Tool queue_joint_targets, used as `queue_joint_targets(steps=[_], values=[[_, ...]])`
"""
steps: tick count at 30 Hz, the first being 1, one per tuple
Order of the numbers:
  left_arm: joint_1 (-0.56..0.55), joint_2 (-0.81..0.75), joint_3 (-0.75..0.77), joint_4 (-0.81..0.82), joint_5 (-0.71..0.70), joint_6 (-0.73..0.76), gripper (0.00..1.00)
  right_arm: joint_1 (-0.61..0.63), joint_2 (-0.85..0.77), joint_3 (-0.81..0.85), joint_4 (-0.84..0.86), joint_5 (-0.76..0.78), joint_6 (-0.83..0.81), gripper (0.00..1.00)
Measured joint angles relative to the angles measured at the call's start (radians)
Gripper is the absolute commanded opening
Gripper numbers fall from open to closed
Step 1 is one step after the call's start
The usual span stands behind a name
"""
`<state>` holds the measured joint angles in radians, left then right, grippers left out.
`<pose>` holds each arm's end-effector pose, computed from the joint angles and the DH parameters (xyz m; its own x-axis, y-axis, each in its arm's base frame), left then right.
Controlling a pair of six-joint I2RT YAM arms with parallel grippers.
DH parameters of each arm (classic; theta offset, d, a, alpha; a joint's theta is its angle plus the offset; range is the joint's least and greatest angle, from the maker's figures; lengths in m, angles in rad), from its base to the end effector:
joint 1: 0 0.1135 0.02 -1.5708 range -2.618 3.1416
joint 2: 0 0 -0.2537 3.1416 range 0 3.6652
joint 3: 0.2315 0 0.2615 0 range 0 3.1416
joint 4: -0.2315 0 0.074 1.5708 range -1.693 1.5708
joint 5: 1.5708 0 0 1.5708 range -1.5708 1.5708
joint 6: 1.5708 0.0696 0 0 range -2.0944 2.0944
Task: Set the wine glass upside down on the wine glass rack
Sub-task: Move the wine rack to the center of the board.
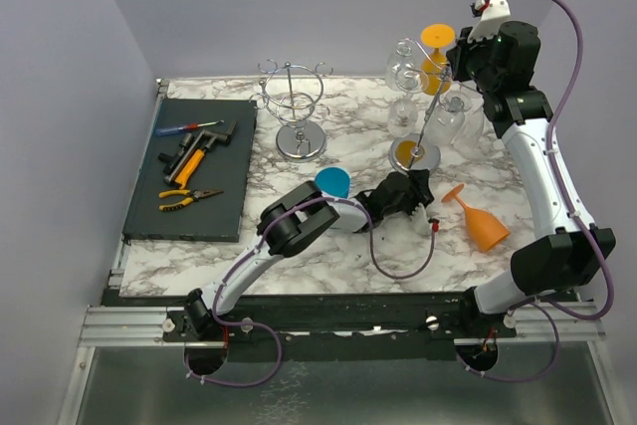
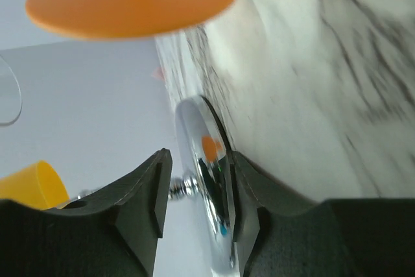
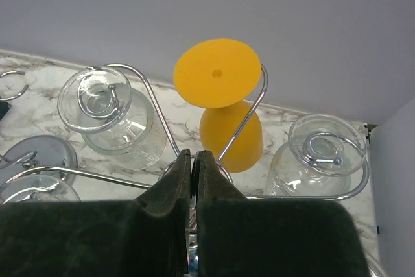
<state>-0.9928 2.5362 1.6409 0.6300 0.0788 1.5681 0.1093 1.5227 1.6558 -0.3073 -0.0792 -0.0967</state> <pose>0.3084 -0.4829 0.0592 0.8761 0.4816 -0.0232 0.1456 -0.2183 0.9650 0.3904 0.0484 0.4353 -0.1535 -0.1137 -0.9816 -0.2019 0.9760 -0.0814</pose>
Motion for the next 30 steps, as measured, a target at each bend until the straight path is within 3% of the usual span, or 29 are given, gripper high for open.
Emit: queue_joint_targets(steps=[8, 19, 25, 30], values=[[0.038, -0.141, -0.25, 0.046, 0.026, 0.063, 0.37, 0.0, 0.002, 0.0, 0.005, 0.0, 0.002, 0.0], [0.043, -0.107, -0.193, 0.01, 0.05, 0.063, 0.16, -0.003, 0.002, 0.0, 0.003, 0.0, 0.003, 0.0], [0.04, -0.101, -0.19, 0.016, 0.069, 0.059, 0.16, -0.006, 0.002, 0.0, 0.003, 0.0, 0.001, 0.0], [0.039, -0.157, -0.315, 0.088, 0.095, 0.07, 0.17, -0.006, 0.001, 0.0, 0.003, 0.0, 0.001, 0.0]])
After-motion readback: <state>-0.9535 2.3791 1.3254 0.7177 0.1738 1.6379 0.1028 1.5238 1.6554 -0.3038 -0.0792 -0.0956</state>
